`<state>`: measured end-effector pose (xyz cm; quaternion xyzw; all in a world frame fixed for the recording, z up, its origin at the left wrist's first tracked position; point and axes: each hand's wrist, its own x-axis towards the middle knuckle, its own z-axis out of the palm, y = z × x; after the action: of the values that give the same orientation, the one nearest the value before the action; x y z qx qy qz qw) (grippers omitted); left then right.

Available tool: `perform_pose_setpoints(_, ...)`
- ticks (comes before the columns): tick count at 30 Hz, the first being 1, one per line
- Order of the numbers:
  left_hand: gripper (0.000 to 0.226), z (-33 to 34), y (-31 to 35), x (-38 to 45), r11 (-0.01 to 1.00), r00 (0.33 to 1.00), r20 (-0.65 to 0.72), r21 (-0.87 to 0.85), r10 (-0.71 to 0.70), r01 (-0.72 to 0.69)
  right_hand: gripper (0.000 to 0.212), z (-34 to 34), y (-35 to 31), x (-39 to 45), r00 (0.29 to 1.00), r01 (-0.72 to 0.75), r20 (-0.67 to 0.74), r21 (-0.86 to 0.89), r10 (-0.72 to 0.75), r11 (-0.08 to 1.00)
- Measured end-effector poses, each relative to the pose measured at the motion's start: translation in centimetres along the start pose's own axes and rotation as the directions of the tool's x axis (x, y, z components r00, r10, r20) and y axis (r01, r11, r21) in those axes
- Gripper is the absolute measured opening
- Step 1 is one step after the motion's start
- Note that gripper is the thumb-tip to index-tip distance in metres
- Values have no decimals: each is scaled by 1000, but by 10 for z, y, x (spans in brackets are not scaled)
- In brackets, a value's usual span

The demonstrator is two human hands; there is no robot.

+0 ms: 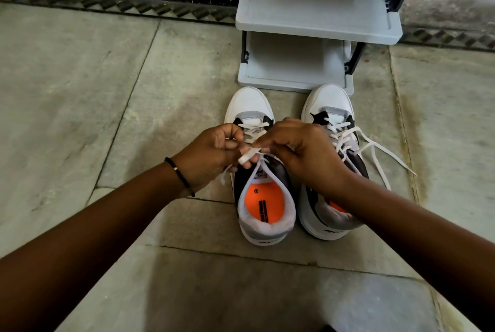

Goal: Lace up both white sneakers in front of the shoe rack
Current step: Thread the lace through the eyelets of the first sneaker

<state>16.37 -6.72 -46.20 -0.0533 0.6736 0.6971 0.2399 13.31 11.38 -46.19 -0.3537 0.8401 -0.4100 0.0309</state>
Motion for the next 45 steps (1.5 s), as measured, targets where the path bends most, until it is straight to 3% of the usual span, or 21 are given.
perform_pose_setpoints(3,26,1,0,2,996,999,6,-77,-52,52,25,-7,4,0,969,234,145,-262,-201,936)
perform_pose_setpoints(7,26,4,1,-2,996,999,35,84,25,-28,22,-15,1,7,928,325,302,-378,-216,867)
perform_pose_setpoints(9,30,5,0,-4,957,993,0,268,115,-111,21,-16,-6,11,931,273,332,-353,-153,895)
perform_pose_setpoints(12,35,7,3,-7,831,949,-104,518,297,-203,16,-17,-16,18,956,-71,269,-169,115,983)
perform_pose_setpoints(14,34,9,4,-10,713,901,-125,660,415,-237,14,-20,-18,22,900,-295,312,-81,305,952)
perform_pose_setpoints(16,31,14,4,-11,649,875,-108,715,472,-262,13,-22,-19,24,856,-376,349,-84,381,923)
perform_pose_setpoints(20,20,23,3,-11,573,850,-53,760,525,-307,5,-21,-26,16,870,-341,322,-154,373,927)
perform_pose_setpoints(24,14,32,0,-13,470,839,6,826,545,-311,10,-18,-29,7,875,-389,258,-128,410,912)
perform_pose_setpoints(28,21,33,-5,-16,517,840,-40,804,542,-295,9,-16,-34,4,862,-452,231,-52,451,890)
perform_pose_setpoints(33,49,33,-7,-18,538,876,-70,811,477,-229,5,-9,-40,3,860,-478,200,-3,469,879)
perform_pose_setpoints(38,36,23,-6,-14,527,910,-66,832,409,-176,6,0,-51,1,864,-460,254,46,435,887)
perform_pose_setpoints(41,47,18,-3,-14,509,913,-38,839,407,-192,8,3,-51,1,866,-461,209,-14,454,887)
perform_pose_setpoints(45,33,14,-4,-13,492,929,47,838,367,-236,10,8,-46,-1,870,-449,188,-82,457,890)
